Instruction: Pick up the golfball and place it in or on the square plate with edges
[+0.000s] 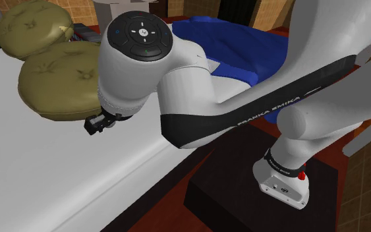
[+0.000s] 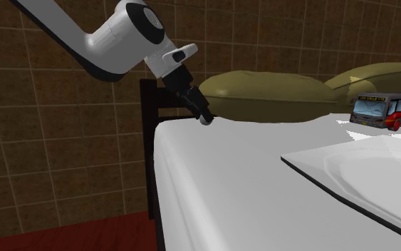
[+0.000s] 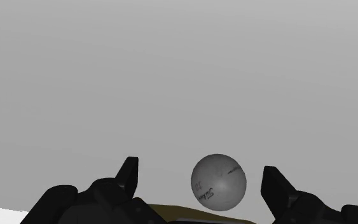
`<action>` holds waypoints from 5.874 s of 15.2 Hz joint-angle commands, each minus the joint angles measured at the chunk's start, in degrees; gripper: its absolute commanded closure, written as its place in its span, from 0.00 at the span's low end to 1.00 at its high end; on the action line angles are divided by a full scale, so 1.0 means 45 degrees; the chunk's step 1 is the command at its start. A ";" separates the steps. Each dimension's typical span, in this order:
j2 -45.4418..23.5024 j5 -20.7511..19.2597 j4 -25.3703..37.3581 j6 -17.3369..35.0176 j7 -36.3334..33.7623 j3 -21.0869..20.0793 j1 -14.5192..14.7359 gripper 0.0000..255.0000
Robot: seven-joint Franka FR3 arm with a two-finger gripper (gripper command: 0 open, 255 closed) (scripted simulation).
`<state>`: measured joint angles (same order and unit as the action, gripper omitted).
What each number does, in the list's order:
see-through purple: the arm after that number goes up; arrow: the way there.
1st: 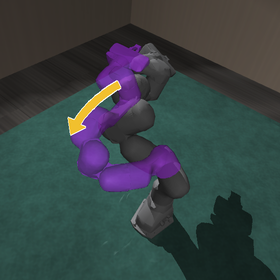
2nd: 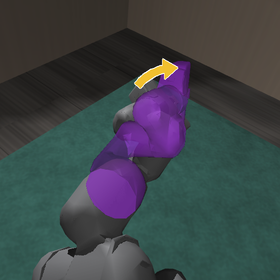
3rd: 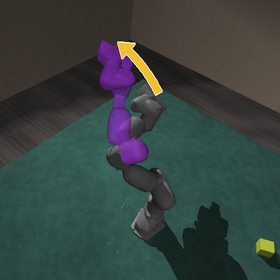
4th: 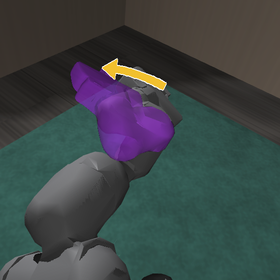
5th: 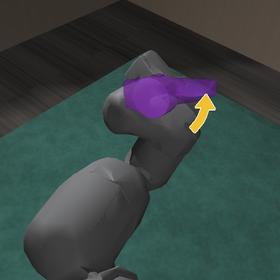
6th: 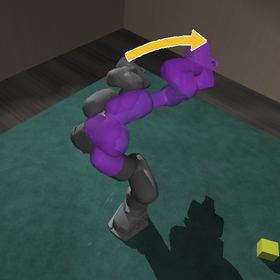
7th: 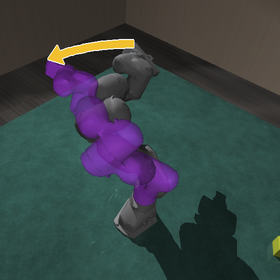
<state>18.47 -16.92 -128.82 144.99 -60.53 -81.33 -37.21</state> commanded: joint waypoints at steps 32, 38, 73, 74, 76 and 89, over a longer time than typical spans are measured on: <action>0.0494 0.1285 0.1628 -0.2427 0.1858 0.3139 0.2740 1.00; 0.1269 0.2152 0.0413 -0.1832 0.3509 0.5566 0.4067 1.00; 0.0278 0.4326 -0.2593 0.2270 1.4924 1.6201 0.4989 1.00; 0.0203 0.4318 -0.2705 0.2457 1.4915 1.6187 0.4983 1.00; 0.0044 0.4298 -0.2922 0.2834 1.4893 1.6159 0.4970 1.00; -0.0576 0.4187 -0.3557 0.4086 1.4788 1.6046 0.4893 1.00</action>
<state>15.89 1.92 -144.83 163.36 6.02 -9.12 -15.19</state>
